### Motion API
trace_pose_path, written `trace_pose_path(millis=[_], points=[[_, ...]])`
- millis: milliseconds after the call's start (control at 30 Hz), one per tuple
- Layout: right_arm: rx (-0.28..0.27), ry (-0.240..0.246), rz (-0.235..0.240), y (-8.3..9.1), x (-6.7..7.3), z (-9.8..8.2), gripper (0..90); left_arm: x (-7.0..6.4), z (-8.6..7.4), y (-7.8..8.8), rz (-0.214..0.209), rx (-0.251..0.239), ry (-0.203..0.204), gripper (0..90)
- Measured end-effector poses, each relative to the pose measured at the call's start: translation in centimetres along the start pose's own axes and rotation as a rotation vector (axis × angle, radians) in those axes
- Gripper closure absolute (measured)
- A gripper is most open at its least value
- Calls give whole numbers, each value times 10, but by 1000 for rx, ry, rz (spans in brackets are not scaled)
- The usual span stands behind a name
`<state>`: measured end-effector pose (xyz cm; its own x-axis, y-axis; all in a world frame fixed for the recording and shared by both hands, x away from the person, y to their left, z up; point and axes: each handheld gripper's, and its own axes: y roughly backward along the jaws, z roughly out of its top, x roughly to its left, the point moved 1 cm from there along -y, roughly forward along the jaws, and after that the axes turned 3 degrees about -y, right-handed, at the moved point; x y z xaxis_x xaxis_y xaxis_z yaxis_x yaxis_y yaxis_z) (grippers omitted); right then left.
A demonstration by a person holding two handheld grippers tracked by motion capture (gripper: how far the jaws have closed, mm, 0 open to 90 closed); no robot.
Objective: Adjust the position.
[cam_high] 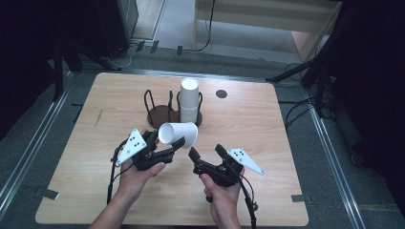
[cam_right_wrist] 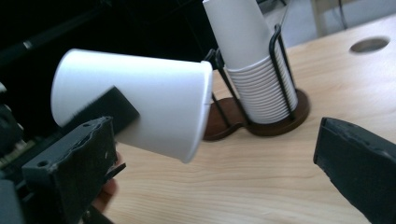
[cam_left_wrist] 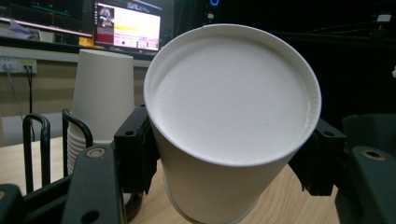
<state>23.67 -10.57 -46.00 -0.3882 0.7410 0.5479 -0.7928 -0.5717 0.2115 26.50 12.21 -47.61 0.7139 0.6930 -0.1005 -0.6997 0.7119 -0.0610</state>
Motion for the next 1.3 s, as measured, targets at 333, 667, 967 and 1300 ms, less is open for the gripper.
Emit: trace_pose_path(millis=[333,667,967,1300], points=[[-9,-392,96,-7,3,3,0,-4,-3,-1,1,-41,-13,345],[45,-812,159,-17,8,3,0,-8,-6,-3,4,-60,-49,345],[77,-1069,183,-26,7,-2,0,-13,-10,-5,8,-86,-89,345],[105,-1225,188,-39,5,-8,0,-17,-12,-6,-4,-84,-134,345]])
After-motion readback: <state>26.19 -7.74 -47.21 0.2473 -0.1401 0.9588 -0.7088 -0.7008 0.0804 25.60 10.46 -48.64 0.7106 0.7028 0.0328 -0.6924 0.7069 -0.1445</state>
